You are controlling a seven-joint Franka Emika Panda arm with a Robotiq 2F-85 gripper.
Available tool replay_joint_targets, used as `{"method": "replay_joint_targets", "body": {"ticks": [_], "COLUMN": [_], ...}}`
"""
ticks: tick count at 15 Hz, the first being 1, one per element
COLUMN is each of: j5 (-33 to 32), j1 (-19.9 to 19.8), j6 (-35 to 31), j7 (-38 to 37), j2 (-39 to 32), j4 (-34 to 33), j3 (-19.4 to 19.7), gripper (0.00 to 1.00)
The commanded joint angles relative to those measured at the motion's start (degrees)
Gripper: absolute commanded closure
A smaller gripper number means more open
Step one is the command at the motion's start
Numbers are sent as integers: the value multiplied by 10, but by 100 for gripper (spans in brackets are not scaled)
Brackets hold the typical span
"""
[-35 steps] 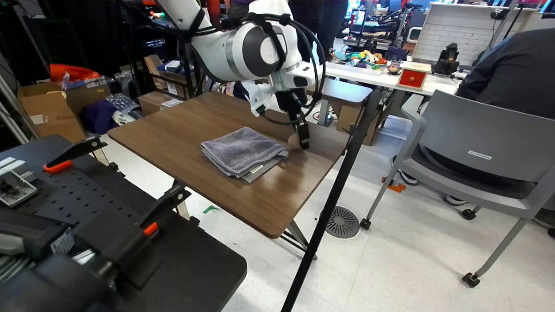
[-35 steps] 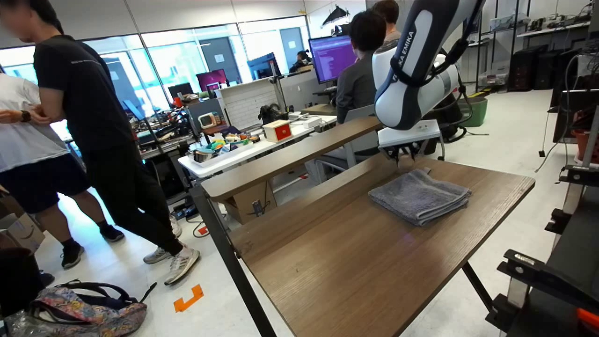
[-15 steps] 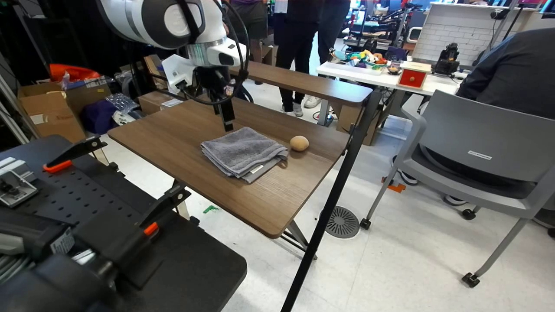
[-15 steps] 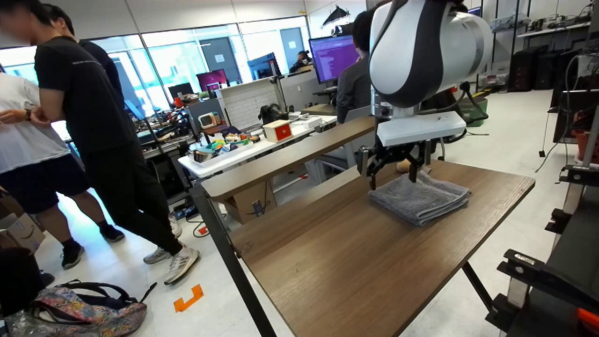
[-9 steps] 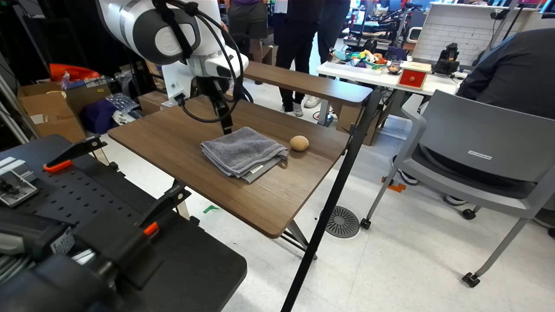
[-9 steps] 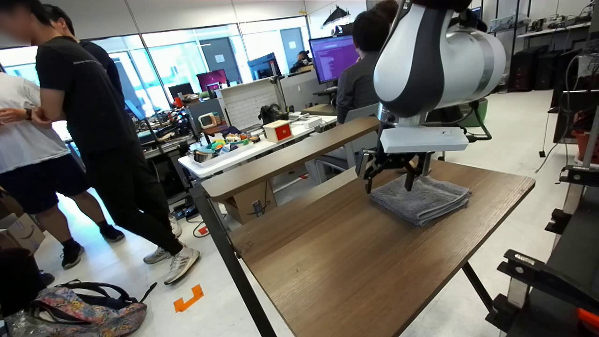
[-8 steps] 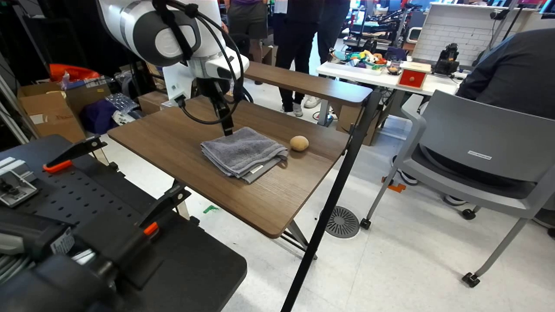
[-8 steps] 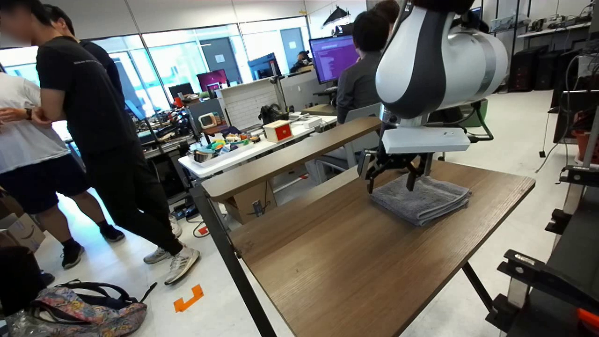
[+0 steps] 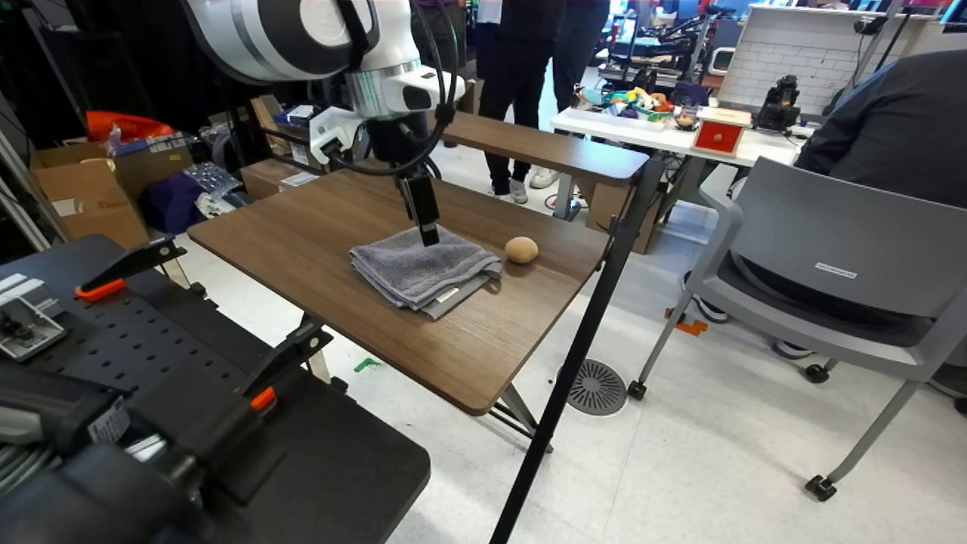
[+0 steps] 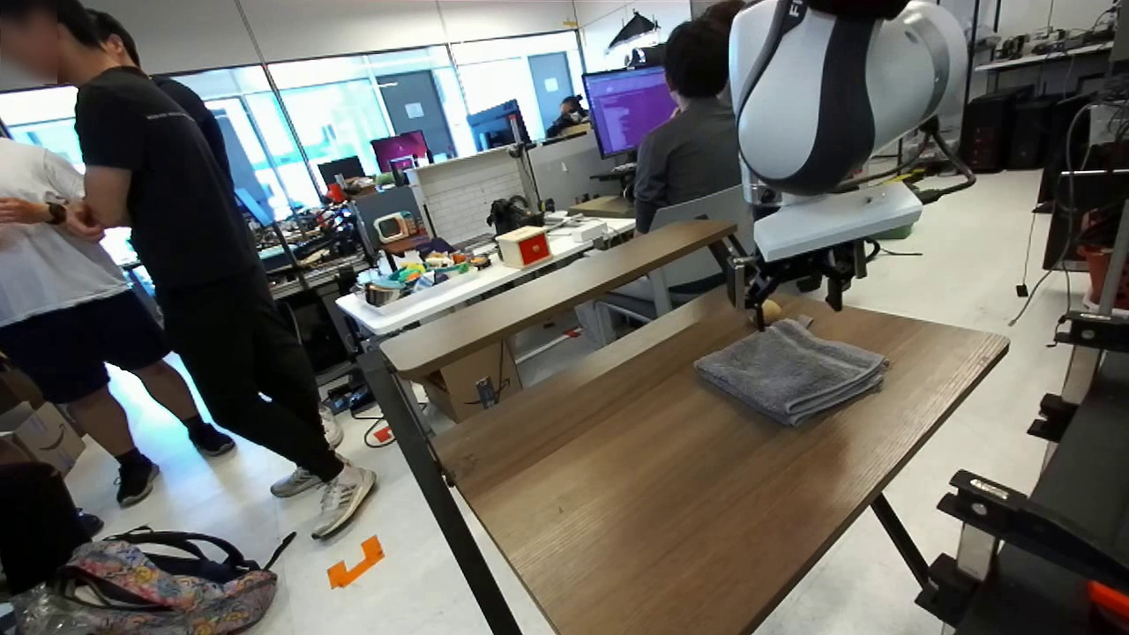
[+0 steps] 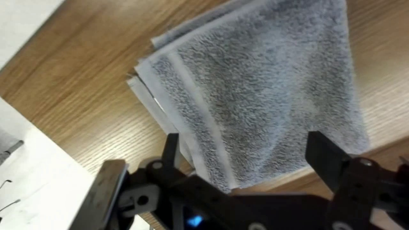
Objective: Move the ball to the right and use the cloth to wipe the table
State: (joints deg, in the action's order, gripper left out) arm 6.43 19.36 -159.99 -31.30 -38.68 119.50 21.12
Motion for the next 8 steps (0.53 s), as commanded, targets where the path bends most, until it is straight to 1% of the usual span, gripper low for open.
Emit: {"method": "replay_joint_targets", "body": {"ticks": [1, 2, 5, 6, 7, 8], "j5": [-30, -34, -36, -33, -17, -9], "j1": [-10, -11, -11, -22, -34, -44], "j6": [26, 37, 40, 40, 4, -9], "j7": [-18, -19, -19, -10, -15, -12], "j2": [3, 3, 3, 1, -9, -15], "j4": [-6, -9, -9, -15, -17, -19], "j3": [-7, -7, -6, -16, -32, -44], "gripper": [0, 0, 0, 0, 0, 0]}}
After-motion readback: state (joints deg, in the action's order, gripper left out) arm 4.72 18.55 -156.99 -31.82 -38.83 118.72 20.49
